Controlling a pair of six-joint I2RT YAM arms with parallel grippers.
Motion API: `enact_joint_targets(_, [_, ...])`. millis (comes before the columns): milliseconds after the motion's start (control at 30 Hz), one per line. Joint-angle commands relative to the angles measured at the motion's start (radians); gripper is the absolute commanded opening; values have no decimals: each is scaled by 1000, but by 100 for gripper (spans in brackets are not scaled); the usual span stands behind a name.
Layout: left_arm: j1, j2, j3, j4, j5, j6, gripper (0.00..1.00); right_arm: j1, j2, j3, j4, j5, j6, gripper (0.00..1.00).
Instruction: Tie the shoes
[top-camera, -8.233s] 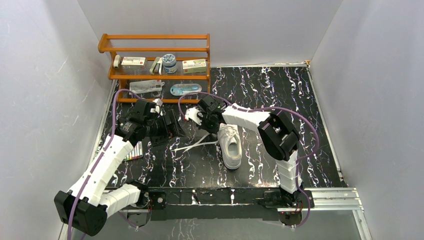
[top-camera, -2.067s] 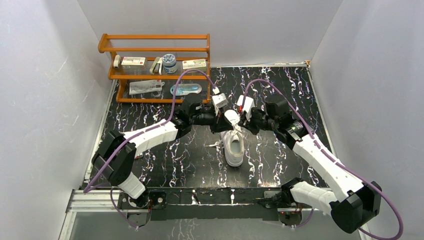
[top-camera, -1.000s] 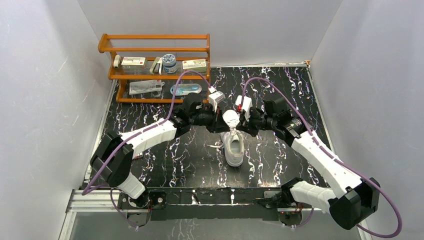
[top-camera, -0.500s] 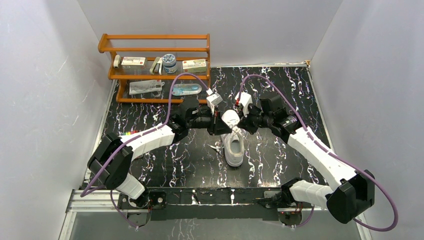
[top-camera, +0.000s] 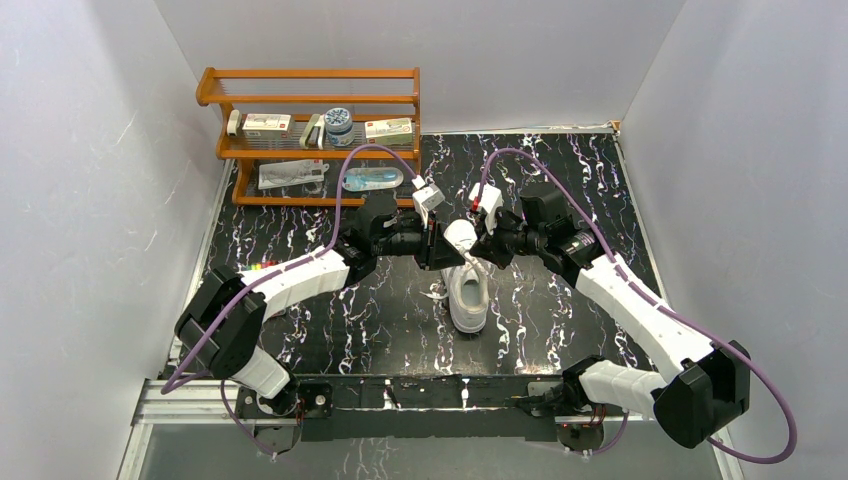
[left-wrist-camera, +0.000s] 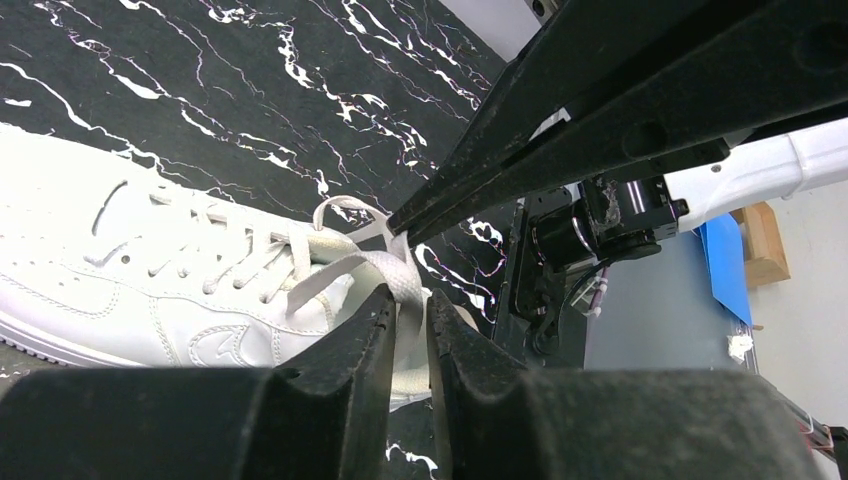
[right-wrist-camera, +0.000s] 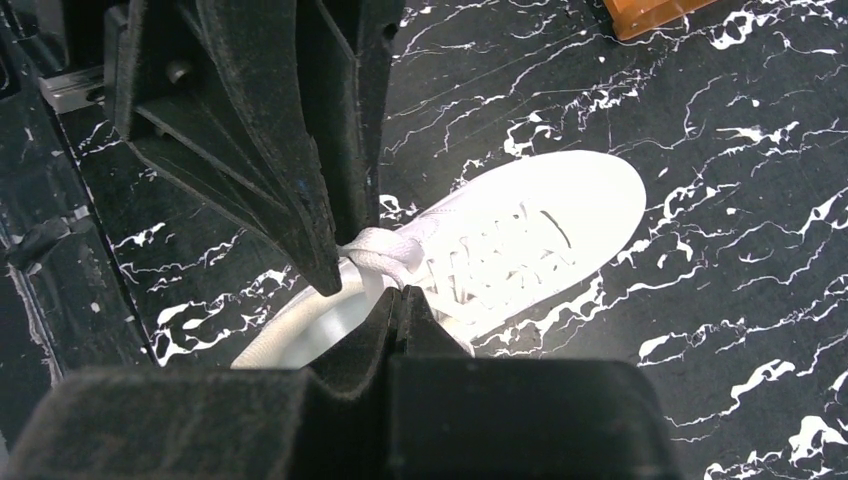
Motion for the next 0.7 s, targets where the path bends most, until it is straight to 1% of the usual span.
enact_joint_targets(0, [3,0,24,34,1,24,19,0,-19,32,48,-54,-14,0])
enact_joint_targets(233, [2,21,43,36,8,24,19,-1,-20,33,42,-56,-20,0])
enact_joint_targets(367, [1,27,60,8,-15,36,11,0,-22,34,30,-61,-29,0])
enact_joint_targets(433, [2,31,71,-9,-26,40,9,0,-24,33,25,-59,-33,0])
enact_joint_targets(467, [2,31,71,-12,-30,42,9,-1,-24,33,24,-60,-34,0])
enact_joint_targets(667, [1,25,62,10,-24,39,19,0,-17,42,15,-58,-43,0])
